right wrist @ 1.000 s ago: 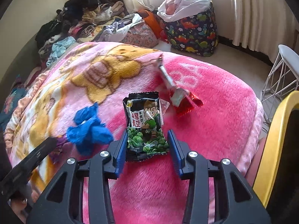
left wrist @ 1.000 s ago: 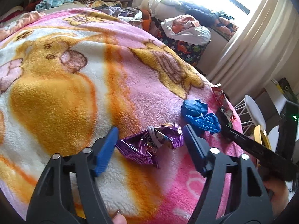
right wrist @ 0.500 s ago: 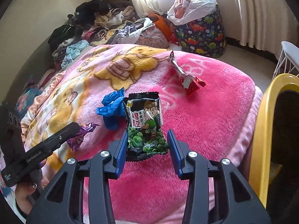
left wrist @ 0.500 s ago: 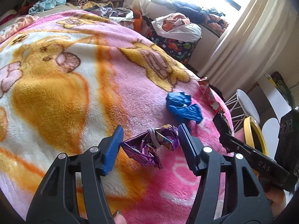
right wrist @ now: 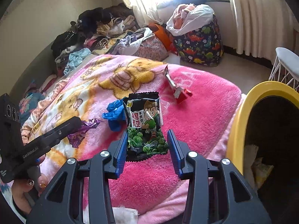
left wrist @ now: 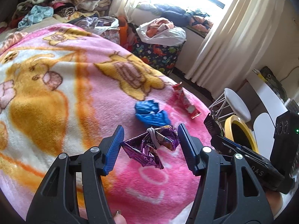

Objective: Collect trash
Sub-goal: 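Carry the green snack bag and purple wrapper over the yellow bin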

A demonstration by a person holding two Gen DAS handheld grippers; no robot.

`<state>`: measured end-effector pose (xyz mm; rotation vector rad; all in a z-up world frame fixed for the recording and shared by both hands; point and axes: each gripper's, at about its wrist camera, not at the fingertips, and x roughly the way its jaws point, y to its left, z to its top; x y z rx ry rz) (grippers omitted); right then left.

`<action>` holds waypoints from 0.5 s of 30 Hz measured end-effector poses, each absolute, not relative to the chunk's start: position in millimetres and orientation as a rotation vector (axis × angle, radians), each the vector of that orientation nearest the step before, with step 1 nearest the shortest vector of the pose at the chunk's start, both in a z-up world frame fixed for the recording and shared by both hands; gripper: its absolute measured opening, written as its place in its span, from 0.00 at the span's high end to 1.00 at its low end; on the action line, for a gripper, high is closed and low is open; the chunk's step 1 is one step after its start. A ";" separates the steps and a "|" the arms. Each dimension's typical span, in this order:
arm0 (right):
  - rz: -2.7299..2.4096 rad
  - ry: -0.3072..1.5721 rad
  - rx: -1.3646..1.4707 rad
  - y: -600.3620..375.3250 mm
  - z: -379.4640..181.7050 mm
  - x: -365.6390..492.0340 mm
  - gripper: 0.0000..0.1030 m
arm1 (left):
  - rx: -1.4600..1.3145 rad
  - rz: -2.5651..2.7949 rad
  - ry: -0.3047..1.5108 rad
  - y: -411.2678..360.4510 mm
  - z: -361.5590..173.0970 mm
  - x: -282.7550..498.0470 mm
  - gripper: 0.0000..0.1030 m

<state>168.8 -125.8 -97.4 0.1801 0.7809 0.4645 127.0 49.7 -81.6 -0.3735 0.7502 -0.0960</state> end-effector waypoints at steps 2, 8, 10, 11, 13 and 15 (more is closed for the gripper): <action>0.456 0.773 0.184 -132.9 -95.2 167.9 0.62 | -0.368 -0.104 0.746 44.4 -78.2 127.9 0.50; 0.418 0.748 0.214 -158.0 -90.2 164.3 0.62 | -0.352 -0.137 0.735 26.6 -68.9 133.3 0.50; 0.404 0.742 0.227 -167.0 -89.1 163.3 0.62 | -0.346 -0.149 0.733 20.0 -66.1 134.8 0.50; 0.399 0.740 0.233 -171.1 -88.5 163.2 0.62 | -0.343 -0.154 0.732 16.8 -64.9 135.4 0.50; 0.385 0.734 0.248 -181.6 -87.5 162.0 0.62 | -0.338 -0.163 0.731 13.2 -63.3 136.0 0.50; 0.375 0.729 0.263 -190.9 -86.4 161.1 0.62 | -0.331 -0.172 0.729 7.6 -61.4 137.5 0.50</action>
